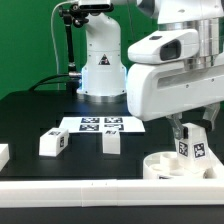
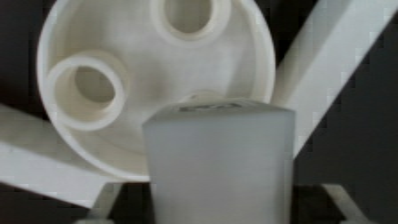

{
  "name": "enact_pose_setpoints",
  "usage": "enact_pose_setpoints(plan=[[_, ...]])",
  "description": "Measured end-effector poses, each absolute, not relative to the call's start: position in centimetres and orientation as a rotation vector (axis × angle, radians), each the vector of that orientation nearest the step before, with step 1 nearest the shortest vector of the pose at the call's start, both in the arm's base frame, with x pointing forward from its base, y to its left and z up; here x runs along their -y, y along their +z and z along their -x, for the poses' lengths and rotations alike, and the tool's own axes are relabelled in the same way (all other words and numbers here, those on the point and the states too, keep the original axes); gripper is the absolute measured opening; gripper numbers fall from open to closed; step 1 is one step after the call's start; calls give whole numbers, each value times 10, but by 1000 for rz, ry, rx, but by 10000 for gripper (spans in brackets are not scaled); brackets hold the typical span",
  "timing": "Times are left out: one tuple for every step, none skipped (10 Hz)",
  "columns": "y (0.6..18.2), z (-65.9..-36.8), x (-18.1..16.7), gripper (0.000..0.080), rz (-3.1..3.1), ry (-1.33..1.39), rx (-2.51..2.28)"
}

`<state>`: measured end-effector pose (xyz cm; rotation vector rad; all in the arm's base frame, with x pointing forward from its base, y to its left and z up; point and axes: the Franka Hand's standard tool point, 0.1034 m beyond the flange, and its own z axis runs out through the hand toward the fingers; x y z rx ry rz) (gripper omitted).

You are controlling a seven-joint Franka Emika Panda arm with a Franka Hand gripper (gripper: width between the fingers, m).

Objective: Assemble stool

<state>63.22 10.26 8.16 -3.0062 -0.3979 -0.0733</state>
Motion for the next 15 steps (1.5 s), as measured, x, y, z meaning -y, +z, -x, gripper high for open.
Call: enact_pose_setpoints(plan=[[82,-634,-104,340,3019,-91,292],[81,-635,-107,340,3031,-107,181],[82,-635,-106,340,3030,-103,83],[82,-635,-107,340,3029,-99,23],[82,-635,-107,340,3023,-92,-109],[82,-635,-107,340,3016,-86,-207],[82,-635,-107,340,3006,-80,-298],[82,-635,-107,340,2987,-76,-406],[82,-635,-107,340,2949,-70,-571],[82,-635,-108,340,2917,-59,-686],[82,-635,-108,340,2876,-49,-827],[81,-634,-109,340,2843,-46,-918],[81,-634,-110,340,2781,-43,-1065],[81,-634,-110,340,2726,-39,-1179],[81,-634,-111,340,2689,-33,-1258]])
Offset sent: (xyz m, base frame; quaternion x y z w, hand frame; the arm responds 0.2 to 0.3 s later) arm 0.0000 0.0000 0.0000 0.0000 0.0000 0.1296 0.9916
